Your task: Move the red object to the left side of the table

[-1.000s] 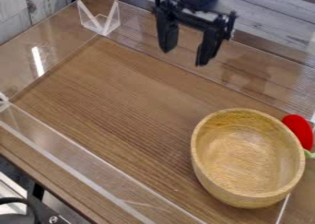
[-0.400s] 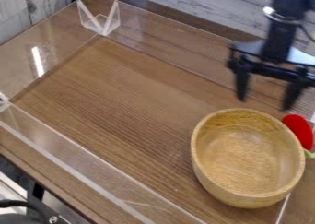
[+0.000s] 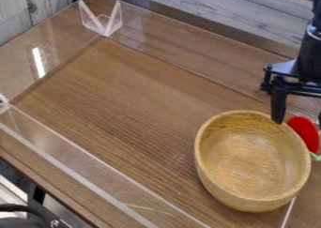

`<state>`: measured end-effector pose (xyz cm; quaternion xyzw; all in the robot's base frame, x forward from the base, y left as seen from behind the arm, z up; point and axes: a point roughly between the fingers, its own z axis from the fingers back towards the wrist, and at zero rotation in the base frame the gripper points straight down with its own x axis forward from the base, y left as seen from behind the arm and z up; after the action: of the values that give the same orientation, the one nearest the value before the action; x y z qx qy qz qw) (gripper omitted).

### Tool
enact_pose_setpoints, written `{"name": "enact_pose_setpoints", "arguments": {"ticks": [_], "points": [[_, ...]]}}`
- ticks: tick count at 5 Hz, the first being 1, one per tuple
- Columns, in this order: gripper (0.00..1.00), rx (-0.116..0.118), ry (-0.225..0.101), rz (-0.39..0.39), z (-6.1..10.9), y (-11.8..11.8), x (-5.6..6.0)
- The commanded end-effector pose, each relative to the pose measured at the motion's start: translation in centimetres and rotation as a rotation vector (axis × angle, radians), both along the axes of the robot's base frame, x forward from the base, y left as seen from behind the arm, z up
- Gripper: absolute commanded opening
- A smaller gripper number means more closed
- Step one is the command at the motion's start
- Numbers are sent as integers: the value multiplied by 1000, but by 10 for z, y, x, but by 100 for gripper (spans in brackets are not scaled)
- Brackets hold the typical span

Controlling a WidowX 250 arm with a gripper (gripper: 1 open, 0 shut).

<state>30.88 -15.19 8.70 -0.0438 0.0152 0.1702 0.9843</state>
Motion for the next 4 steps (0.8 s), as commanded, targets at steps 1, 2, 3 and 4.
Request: {"name": "enact_pose_setpoints", "arguments": {"ticks": [1, 2, 3, 4], "points": [[100, -39, -77, 34, 19, -5, 15], [100, -50, -82, 82, 16, -3, 20], [100, -57, -86, 132, 11, -1, 32], [100, -64, -92, 180, 7, -1, 44]]}}
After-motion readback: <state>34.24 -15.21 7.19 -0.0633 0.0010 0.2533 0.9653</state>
